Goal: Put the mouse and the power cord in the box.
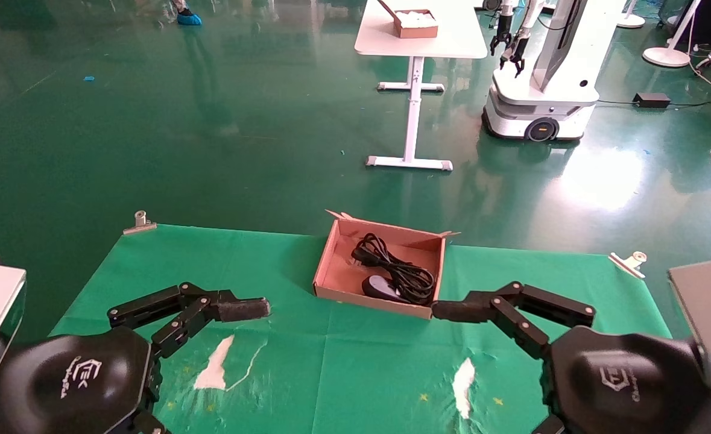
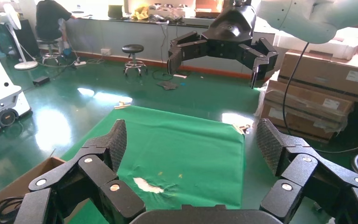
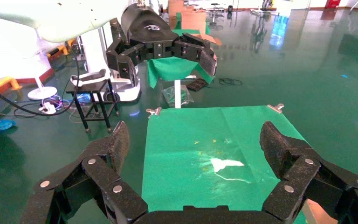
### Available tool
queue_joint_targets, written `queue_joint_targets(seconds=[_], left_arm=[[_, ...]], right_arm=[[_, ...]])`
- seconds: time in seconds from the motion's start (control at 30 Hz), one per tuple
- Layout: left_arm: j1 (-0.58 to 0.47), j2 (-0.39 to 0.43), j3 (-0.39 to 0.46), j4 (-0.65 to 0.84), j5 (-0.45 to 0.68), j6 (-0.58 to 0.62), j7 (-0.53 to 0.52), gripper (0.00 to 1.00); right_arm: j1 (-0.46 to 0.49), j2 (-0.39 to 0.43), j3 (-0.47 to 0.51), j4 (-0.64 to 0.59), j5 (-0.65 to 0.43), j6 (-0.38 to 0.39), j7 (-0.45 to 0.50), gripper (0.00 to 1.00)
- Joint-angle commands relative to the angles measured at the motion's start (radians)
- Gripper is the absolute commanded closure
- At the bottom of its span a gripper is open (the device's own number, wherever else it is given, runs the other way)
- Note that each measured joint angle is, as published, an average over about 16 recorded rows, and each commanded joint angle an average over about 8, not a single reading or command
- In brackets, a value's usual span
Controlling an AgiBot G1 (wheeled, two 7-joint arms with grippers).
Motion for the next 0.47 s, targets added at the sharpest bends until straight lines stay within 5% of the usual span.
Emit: queue_joint_targets(seconds=[0.03,0.47], left_arm=[[0.000,0.000,0.000,0.000,0.000,0.000,0.000,0.00],[-0.001,0.001,0.001,0.001,0.001,-0.001,0.000,0.00]], right_arm=[[0.001,0.000,0.000,-0.001,0.000,0.000,0.000,0.00],[0.002,-0.001,-0.001,-0.002,-0.001,0.001,-0.001,0.00]])
